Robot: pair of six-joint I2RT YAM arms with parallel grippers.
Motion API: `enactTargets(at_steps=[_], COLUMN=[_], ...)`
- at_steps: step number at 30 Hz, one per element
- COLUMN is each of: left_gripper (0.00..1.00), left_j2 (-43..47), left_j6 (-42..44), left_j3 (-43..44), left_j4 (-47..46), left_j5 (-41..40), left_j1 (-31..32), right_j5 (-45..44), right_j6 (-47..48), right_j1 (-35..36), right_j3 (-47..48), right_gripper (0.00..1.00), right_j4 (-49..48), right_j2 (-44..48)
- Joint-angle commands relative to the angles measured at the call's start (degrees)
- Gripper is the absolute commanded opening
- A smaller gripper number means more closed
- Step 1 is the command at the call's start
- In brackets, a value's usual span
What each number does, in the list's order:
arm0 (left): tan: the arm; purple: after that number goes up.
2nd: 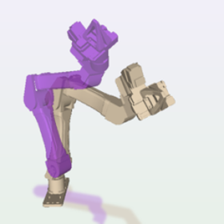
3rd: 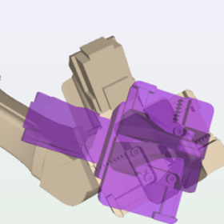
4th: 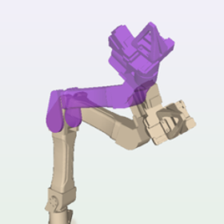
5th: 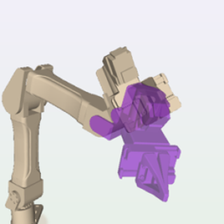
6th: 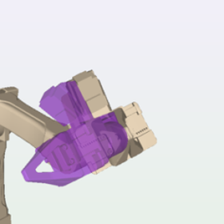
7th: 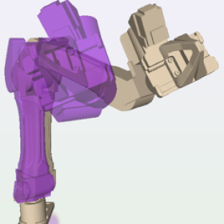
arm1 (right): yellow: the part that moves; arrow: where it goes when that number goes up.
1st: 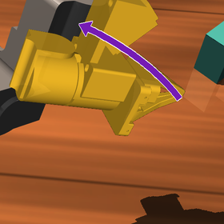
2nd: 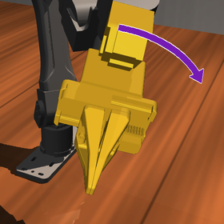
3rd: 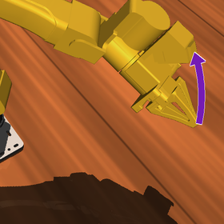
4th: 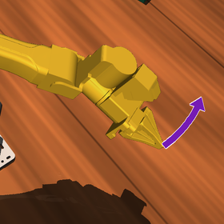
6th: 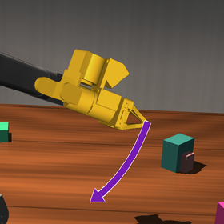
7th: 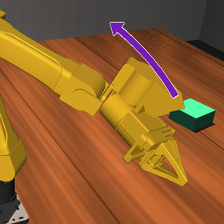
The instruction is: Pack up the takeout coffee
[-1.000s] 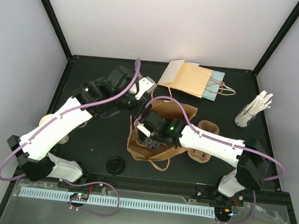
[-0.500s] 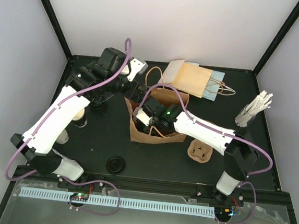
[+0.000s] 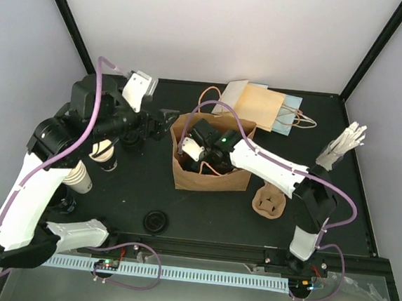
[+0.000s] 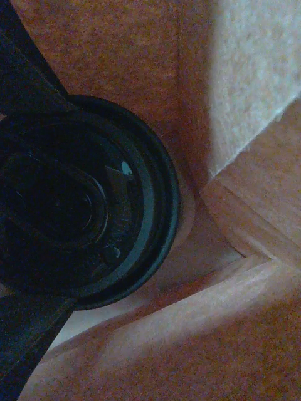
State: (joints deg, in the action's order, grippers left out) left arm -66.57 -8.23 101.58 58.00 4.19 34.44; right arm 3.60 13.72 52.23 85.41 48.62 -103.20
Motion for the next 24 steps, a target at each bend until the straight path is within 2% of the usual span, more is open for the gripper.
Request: enactTargets(at_steps=[1, 7, 12, 15, 24], left_gripper=[0.99, 0.99, 0.99, 0.99, 0.99], left_j2=[3.55, 9.56, 13.43, 14.69, 15.76], left_j6=[-3.28, -4.21, -4.72, -4.77, -4.87], left_j3=[-6.01, -15.08, -19.41, -20.51, -22.29], left_j4=[-2.02, -2.37, -1.96, -1.26, -1.00], left_j5=[0.14, 0.91, 1.04, 0.58, 0.92], left_j1=[-0.49, -0.48, -0.44, -0.43, -0.44], right_j5=[2.00, 4.53, 3.77, 1.00, -9.72], right_j6=[2.06, 2.25, 0.71, -1.00, -3.38], right_j1=[-2.24, -4.13, -4.38, -4.11, -0.59], right_j3=[-0.29, 0.26, -0.02, -1.90, -9.75], right_gripper=[0.37, 0.36, 0.35, 0.32, 0.32], right_j4=[4.87, 5.35, 5.63, 4.89, 0.28], right_j2=[-6.20, -8.03, -8.23, -7.93, -3.82])
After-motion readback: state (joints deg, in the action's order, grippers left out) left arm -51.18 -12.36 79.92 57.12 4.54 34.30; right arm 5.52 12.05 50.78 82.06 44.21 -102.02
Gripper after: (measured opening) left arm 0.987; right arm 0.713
